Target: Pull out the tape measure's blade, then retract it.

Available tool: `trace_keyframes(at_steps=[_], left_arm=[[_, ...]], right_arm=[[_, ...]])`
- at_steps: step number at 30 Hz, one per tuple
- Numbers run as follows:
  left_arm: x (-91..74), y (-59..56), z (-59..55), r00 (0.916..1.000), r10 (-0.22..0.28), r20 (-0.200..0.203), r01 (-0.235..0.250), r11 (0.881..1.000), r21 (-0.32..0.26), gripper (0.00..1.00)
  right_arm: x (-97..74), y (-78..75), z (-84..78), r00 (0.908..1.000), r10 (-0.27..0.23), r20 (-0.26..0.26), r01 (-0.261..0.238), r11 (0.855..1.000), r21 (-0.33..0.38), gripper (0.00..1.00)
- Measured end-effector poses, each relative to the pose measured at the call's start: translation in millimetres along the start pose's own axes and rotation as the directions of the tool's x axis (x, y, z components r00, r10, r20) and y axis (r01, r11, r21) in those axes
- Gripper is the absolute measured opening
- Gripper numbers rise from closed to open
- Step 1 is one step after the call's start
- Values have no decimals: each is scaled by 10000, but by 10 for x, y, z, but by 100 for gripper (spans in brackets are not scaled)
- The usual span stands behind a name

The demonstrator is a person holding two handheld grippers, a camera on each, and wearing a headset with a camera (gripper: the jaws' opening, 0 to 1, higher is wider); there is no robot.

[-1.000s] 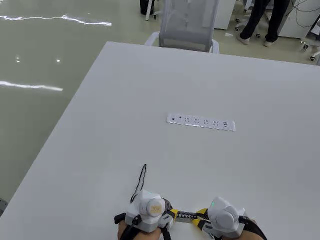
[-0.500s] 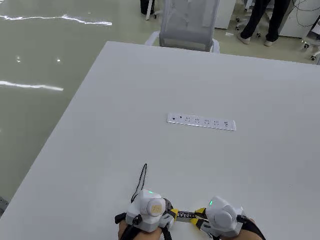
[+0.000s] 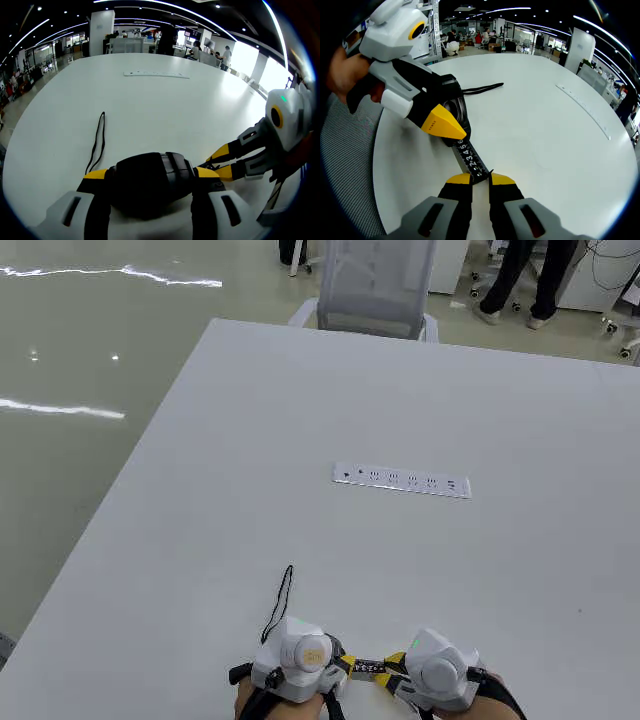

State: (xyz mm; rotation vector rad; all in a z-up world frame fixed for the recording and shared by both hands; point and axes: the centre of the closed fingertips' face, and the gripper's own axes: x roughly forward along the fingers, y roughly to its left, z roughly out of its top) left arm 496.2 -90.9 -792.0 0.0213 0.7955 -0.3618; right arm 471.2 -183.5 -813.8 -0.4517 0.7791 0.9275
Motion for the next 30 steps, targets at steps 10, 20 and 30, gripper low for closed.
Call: trace_keyframes(at_steps=[10, 20, 30], left_arm=[[1, -1, -2, 10000, 1, -19, -1, 10000, 11, 62], [7, 2, 4, 10000, -3, 61, 3, 10000, -18, 62], [4, 0, 1, 10000, -16, 86, 17, 10000, -54, 63]], right_arm=[[26, 25, 25, 10000, -65, -4, 65, 9999, -89, 11], [86, 35, 51, 10000, -62, -69, 60, 9996, -258, 11], [95, 71, 107, 10000, -45, -23, 45, 9994, -345, 12]])
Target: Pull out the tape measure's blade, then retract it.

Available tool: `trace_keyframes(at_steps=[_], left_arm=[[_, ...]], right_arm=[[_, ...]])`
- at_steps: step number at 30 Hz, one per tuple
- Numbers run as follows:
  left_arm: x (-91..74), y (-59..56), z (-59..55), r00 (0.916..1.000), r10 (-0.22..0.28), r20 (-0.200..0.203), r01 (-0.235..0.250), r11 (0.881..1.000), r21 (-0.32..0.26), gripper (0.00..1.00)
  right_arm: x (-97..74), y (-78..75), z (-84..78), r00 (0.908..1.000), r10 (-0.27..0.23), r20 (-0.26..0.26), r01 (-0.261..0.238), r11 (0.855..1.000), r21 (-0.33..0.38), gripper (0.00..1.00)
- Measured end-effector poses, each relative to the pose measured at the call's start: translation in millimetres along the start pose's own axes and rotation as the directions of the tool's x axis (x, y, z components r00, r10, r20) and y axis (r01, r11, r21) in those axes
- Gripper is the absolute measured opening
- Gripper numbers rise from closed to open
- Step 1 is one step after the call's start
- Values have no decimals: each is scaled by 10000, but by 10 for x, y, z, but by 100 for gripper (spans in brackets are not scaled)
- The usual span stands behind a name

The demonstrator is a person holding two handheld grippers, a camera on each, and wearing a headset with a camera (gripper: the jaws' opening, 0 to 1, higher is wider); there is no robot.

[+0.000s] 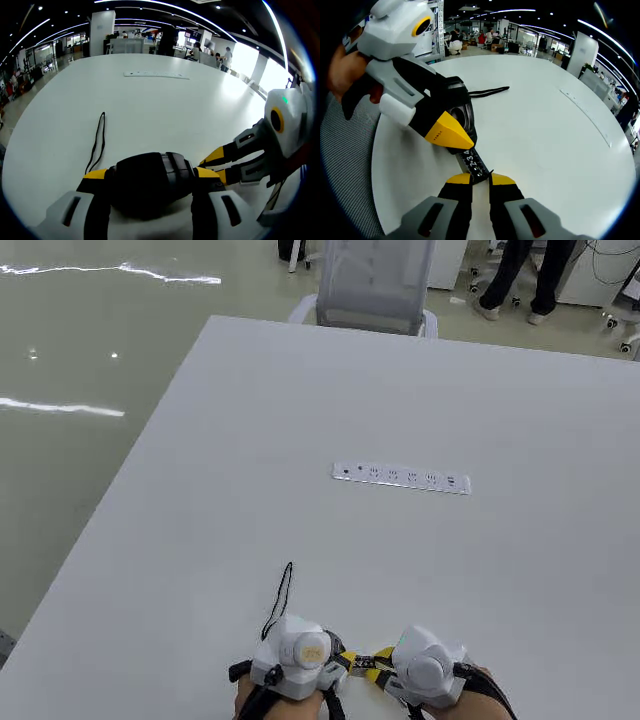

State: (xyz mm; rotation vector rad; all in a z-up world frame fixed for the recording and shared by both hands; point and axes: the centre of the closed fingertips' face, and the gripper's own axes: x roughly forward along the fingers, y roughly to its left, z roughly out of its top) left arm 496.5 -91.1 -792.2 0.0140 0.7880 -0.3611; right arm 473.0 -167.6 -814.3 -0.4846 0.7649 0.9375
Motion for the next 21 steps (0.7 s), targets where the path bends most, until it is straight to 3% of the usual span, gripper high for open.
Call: trace_keyframes(at_steps=[21], left_arm=[[-1, -4, -2, 10000, -67, -13, 67, 10000, -10, 63]], right_arm=[[52, 53, 56, 9999, 135, -71, -136, 9997, -198, 12]])
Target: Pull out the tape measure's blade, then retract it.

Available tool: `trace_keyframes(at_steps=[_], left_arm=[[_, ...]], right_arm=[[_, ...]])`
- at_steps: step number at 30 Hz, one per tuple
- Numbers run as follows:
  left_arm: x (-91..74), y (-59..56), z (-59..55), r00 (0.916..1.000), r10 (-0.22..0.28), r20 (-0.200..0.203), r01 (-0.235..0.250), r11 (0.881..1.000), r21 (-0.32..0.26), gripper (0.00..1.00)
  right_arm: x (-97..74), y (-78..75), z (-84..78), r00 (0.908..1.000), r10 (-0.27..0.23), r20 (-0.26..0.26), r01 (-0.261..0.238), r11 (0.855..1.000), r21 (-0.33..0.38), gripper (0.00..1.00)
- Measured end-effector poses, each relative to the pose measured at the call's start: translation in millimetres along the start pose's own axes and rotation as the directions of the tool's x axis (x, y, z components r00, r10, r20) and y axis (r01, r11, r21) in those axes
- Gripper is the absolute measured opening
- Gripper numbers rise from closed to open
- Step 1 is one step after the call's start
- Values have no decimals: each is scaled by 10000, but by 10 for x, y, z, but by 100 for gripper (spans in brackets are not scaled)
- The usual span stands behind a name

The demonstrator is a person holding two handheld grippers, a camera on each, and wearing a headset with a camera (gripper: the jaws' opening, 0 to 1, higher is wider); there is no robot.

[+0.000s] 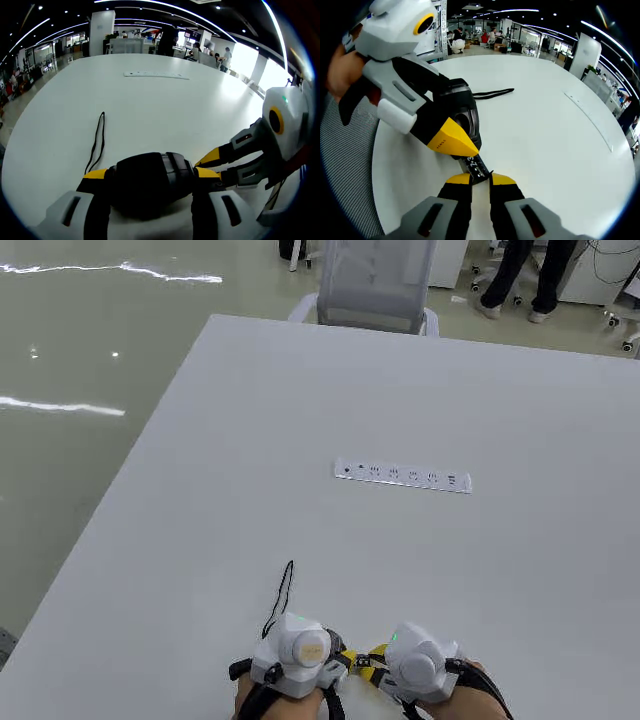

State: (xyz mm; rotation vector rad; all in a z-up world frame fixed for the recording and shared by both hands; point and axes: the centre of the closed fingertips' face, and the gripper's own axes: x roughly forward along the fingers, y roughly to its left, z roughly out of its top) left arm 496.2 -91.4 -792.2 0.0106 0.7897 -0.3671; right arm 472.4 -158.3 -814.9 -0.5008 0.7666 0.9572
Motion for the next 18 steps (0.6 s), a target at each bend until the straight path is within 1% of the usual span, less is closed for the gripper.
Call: trace_keyframes(at_steps=[18], left_arm=[[-4, -3, 2, 9999, -95, -53, 95, 10000, 21, 63]], right_arm=[[48, 33, 57, 9999, 110, 55, -110, 9999, -121, 12]])
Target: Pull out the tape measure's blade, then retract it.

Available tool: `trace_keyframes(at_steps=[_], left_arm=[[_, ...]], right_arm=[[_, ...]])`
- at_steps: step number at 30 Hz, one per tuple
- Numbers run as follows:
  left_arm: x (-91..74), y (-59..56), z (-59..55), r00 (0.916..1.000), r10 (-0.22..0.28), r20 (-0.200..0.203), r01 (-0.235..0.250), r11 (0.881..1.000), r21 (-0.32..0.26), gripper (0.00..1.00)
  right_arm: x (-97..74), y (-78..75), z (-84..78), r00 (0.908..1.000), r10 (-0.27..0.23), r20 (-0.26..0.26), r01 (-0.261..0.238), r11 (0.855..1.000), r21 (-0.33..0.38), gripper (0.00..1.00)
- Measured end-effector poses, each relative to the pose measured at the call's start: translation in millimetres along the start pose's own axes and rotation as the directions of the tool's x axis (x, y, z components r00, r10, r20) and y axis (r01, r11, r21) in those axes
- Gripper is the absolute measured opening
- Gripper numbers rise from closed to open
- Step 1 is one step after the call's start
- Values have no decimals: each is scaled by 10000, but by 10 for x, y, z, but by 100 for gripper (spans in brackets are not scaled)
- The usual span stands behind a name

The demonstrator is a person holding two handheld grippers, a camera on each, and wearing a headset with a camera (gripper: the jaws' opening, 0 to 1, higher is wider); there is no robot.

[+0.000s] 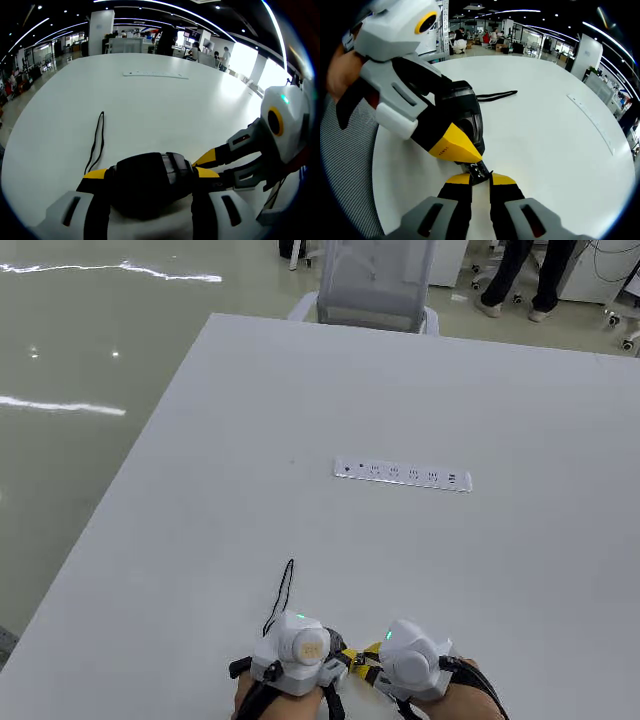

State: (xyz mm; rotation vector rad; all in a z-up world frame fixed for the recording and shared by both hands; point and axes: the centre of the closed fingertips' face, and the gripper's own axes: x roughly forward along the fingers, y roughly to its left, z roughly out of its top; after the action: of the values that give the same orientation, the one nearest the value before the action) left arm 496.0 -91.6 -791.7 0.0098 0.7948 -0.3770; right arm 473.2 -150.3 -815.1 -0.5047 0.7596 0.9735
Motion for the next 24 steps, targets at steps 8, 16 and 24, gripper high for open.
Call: trace_keyframes(at_steps=[8, 16, 24], left_arm=[[7, 1, -4, 10000, -49, -31, 48, 10000, -29, 63], [-2, -2, -4, 9999, -125, -23, 125, 9999, 4, 63], [-22, -9, -7, 9996, -279, 62, 278, 9995, 157, 63]], right_arm=[[3, 17, 23, 10000, 65, 17, -65, 9999, -136, 13], [14, 58, 30, 9988, 498, 19, -496, 9962, -714, 13], [-3, 89, 20, 9951, 978, 111, -945, 9810, -1695, 15]])
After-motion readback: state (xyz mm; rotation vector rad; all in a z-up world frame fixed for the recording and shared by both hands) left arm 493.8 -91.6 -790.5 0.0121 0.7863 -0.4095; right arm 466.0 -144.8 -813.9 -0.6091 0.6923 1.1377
